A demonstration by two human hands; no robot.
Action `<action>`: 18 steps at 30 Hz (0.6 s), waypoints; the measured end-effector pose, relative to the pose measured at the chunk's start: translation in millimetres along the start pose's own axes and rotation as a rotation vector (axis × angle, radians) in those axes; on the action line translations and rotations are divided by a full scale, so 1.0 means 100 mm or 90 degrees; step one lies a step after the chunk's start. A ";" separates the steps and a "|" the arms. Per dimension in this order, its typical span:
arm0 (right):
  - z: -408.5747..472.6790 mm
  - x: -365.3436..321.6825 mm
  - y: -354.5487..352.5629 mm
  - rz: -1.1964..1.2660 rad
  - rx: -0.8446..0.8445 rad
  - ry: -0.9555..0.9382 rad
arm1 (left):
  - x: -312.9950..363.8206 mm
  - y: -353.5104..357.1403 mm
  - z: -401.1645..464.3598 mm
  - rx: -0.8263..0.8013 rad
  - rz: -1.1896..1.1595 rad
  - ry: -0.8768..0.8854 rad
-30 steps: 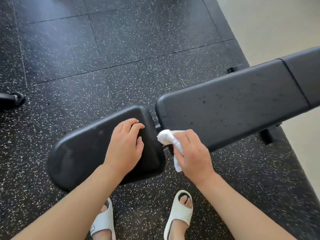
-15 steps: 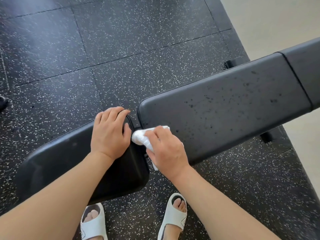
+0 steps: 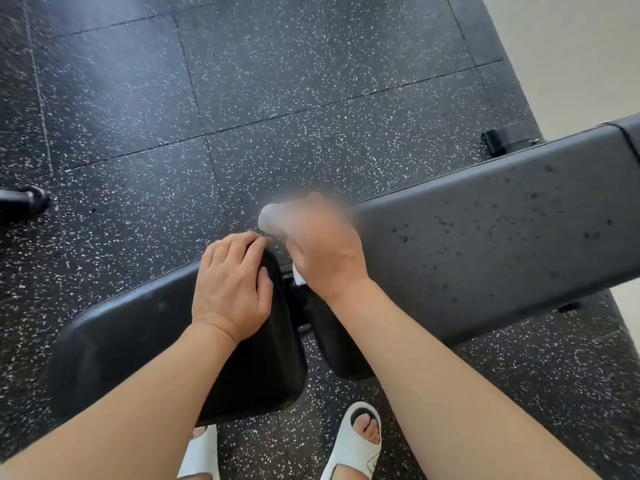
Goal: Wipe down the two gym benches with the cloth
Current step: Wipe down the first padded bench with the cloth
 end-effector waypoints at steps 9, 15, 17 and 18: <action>-1.61 0.19 0.05 0.023 -0.086 -0.161 | 0.00 -0.01 0.00 0.006 -0.007 0.006; -0.89 0.41 -0.15 -0.064 -0.025 -0.179 | 0.00 -0.02 0.00 -0.004 -0.015 0.001; -0.48 0.46 -0.21 -0.070 0.035 -0.124 | -0.01 -0.03 -0.01 -0.006 -0.019 -0.002; -0.29 0.48 -0.20 -0.065 0.044 -0.090 | -0.01 -0.04 -0.01 -0.007 -0.020 -0.001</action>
Point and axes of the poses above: each hand's wrist, its own z-axis towards the middle knuckle, its own y-axis out of the palm, x = y × z, the point moved 7 cm from there along z, towards the middle knuckle, and after that the axes turned 9 degrees about -x, right-handed, at the moved point
